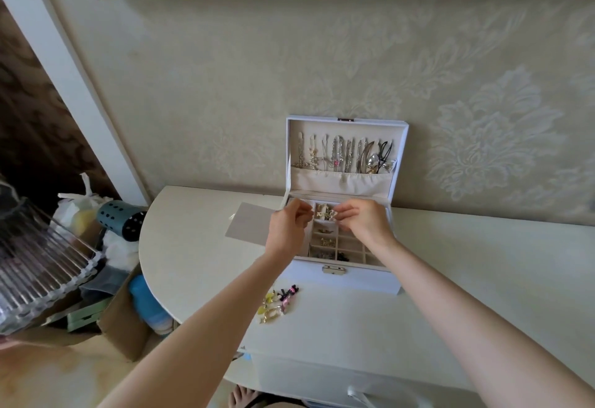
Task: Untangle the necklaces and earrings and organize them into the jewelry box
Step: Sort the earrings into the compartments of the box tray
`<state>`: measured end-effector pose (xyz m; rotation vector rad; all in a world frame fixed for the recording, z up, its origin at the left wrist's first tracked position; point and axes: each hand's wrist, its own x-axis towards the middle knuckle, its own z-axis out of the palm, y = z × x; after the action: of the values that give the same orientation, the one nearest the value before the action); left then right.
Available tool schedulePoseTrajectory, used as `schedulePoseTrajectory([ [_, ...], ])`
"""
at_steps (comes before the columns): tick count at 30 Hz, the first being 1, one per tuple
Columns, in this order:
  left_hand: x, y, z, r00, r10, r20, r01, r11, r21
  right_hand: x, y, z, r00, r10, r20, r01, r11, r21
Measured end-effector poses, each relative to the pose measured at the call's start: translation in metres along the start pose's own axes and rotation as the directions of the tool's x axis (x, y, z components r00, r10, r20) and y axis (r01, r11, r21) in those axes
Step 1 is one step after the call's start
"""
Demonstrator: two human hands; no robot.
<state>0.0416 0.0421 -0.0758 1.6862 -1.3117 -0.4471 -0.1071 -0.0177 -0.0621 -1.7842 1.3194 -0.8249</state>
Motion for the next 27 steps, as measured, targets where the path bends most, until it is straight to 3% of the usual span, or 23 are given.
schedulePoseTrajectory([
  [3,-0.023,-0.006,-0.013,0.991,0.023,-0.135,-0.035,0.996,-0.082,-0.017,-0.001,-0.004,0.999,-0.043,0.002,0.043,0.999,0.032],
  [6,-0.052,-0.017,-0.025,0.964,0.06,-0.259,-0.077,0.995,-0.058,-0.043,-0.006,0.002,0.987,-0.156,0.037,0.155,0.988,0.022],
  [10,-0.082,-0.044,-0.038,0.93,0.077,-0.361,-0.056,0.996,0.069,-0.075,-0.006,0.022,0.933,-0.274,0.235,0.305,0.946,-0.11],
  [15,-0.09,-0.083,-0.047,0.979,0.071,-0.192,-0.005,0.946,0.324,-0.088,-0.004,0.046,0.86,-0.253,0.444,0.402,0.871,-0.281],
  [19,-0.087,-0.088,-0.045,0.998,-0.03,-0.051,0.049,0.907,0.419,-0.098,-0.009,0.066,0.787,-0.257,0.56,0.489,0.814,-0.314],
  [27,-0.08,-0.081,-0.039,0.985,-0.172,-0.014,0.16,0.882,0.444,-0.102,-0.01,0.087,0.771,-0.27,0.577,0.553,0.733,-0.396],
])
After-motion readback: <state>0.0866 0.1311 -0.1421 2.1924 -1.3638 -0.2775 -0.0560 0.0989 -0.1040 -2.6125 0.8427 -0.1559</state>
